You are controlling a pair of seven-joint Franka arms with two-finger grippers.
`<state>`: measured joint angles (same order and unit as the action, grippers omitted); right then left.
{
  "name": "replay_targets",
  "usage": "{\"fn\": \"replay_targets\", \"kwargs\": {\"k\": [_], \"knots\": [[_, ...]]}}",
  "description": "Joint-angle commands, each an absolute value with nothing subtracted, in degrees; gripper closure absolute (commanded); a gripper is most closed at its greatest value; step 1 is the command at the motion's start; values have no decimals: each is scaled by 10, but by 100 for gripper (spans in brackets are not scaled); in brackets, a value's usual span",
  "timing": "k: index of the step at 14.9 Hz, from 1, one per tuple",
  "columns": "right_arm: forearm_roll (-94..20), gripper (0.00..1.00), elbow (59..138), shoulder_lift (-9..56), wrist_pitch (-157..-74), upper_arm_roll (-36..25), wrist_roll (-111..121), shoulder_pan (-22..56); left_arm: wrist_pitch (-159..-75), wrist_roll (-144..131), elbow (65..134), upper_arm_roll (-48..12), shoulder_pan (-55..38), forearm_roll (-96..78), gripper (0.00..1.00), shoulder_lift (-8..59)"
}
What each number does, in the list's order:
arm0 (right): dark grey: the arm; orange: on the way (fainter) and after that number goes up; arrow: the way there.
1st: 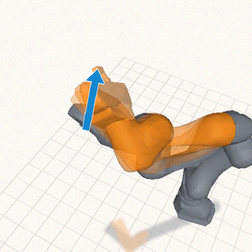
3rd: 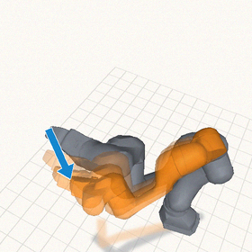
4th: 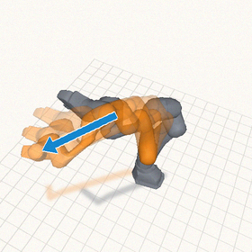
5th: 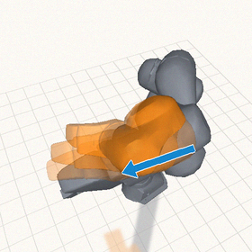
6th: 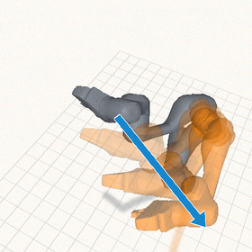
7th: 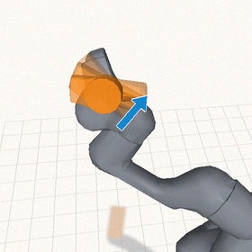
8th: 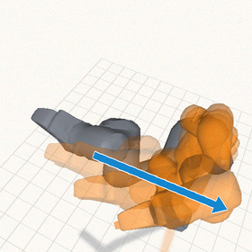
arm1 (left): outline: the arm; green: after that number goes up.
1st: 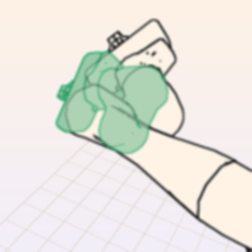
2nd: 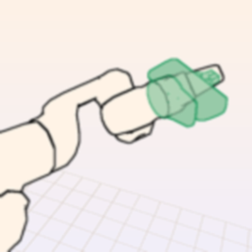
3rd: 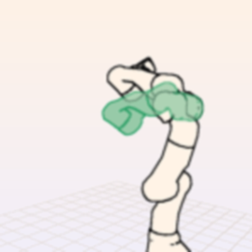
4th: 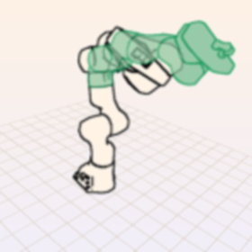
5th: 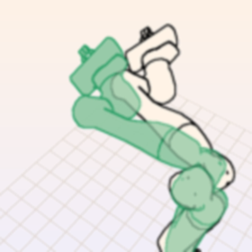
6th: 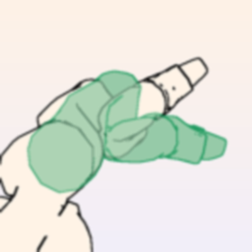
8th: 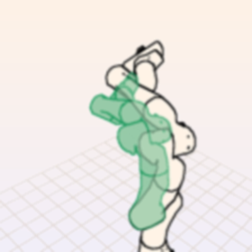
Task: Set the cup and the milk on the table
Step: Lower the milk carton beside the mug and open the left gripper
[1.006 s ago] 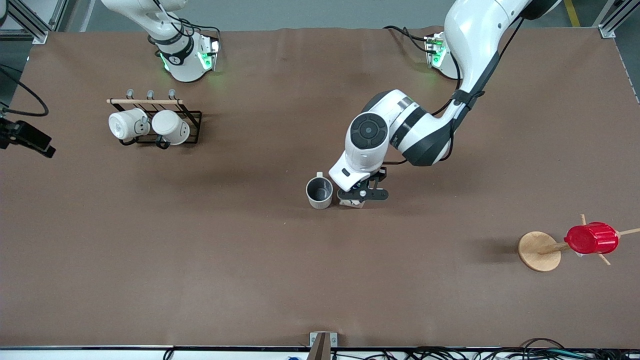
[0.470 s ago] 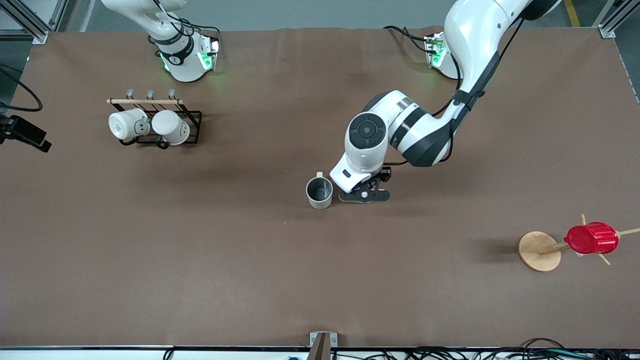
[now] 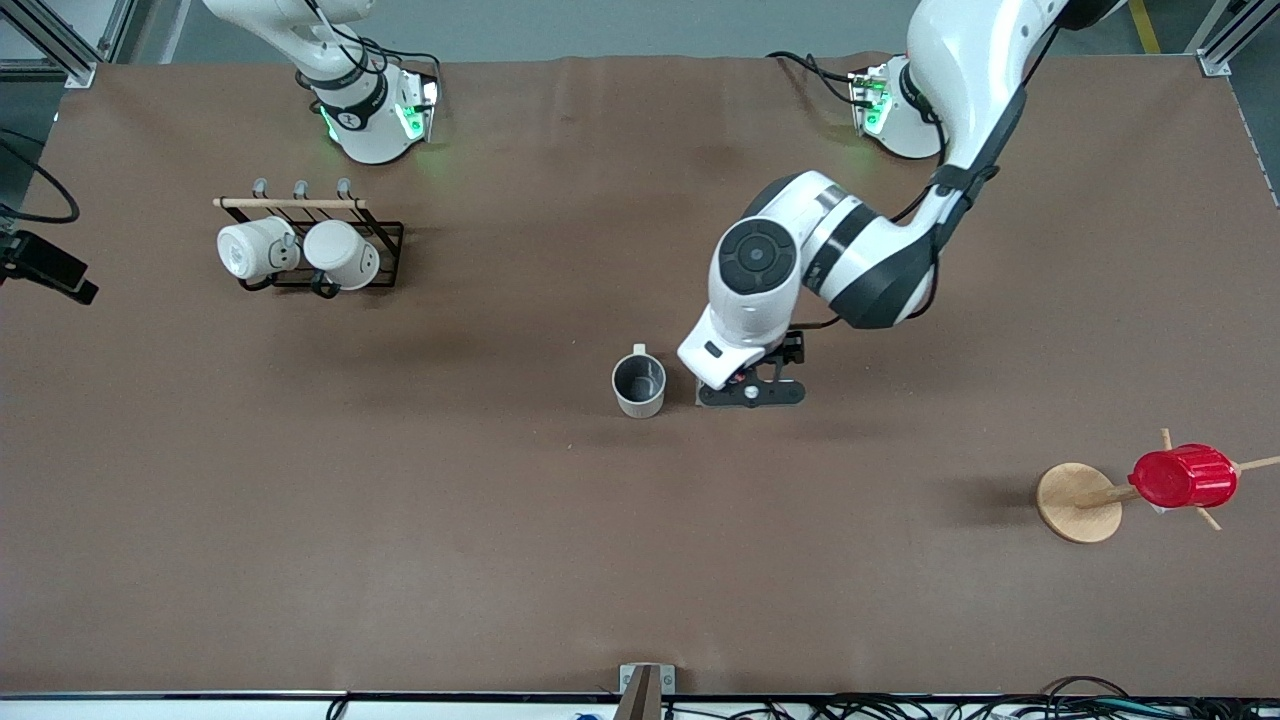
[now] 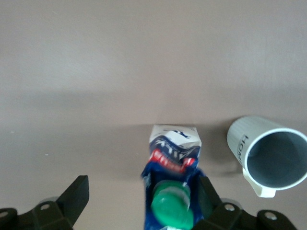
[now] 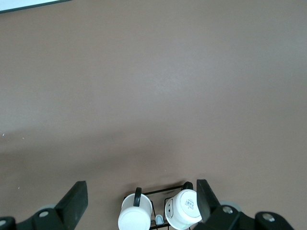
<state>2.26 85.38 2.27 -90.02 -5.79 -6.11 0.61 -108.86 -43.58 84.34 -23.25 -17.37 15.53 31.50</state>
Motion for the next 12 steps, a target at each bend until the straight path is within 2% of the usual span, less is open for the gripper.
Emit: {"fn": "replay_targets", "kwargs": {"k": [1,5,8,12], "knots": [[9,0,867,10,-902,-49,-54,-4,-1077,-435,862,-237,-148,164,0,269],[8,0,860,11,-901,-47,-52,1,-1076,-383,899,-239,-101,148,0,208],[-4,0,813,16,-848,-52,-53,2,-1076,-308,939,-239,-53,98,0,150],[-7,0,809,16,-848,-53,-37,0,-1076,-217,980,-239,12,43,0,78]]}}
